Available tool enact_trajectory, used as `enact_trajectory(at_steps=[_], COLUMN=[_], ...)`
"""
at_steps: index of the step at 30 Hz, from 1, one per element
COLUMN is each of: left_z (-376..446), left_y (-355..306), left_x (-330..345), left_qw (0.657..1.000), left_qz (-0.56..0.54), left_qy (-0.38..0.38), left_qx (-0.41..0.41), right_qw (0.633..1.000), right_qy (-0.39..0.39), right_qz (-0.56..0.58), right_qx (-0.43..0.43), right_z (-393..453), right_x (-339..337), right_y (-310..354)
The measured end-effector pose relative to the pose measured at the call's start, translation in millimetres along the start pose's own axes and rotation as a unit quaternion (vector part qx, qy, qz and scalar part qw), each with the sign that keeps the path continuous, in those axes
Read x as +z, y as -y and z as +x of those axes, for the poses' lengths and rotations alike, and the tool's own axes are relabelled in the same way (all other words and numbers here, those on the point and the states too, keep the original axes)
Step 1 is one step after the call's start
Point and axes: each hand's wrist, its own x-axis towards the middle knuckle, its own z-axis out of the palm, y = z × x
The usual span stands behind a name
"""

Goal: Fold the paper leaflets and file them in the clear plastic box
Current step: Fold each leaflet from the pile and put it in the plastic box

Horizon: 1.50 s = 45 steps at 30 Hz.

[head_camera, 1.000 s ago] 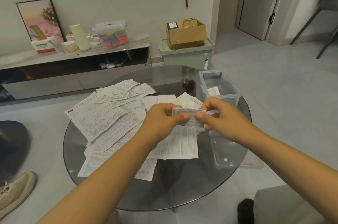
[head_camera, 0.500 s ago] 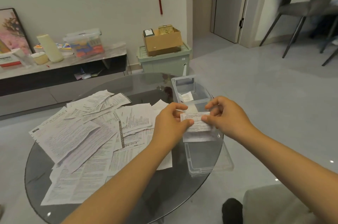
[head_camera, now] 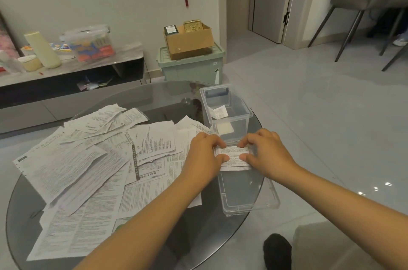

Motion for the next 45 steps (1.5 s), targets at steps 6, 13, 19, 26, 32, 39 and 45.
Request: enact_trajectory(at_steps=[6,13,19,26,32,39,45], left_z=[-2,-11,-18,-21,-18,-16,-14], left_y=[2,-2,-8,-9,-3,2,-1], left_x=[3,-7,-15,-19,-26,-24,-14], left_qw=[1.0,0.998,0.996,0.997,0.998,0.996,0.998], left_qz=[0.004,-0.045,-0.072,-0.068,-0.04,-0.064,-0.059], left_qy=[0.011,-0.027,-0.04,-0.03,0.024,-0.004,-0.012], left_qx=[0.008,0.019,0.04,0.024,0.037,0.054,0.025], right_qw=[0.995,0.988,0.984,0.982,0.984,0.992,0.998], right_qy=[-0.04,-0.081,-0.099,-0.083,-0.023,0.004,0.008], right_qz=[-0.083,-0.071,-0.045,-0.079,-0.103,-0.076,0.037], right_qx=[-0.046,-0.106,-0.142,-0.147,-0.141,-0.101,-0.056], right_z=[-6,-14,-20,-20,-24,-23,-13], right_x=[-1,-5,-9,-15,-15,-16,-13], right_y=[2,9,17,16,15,14,12])
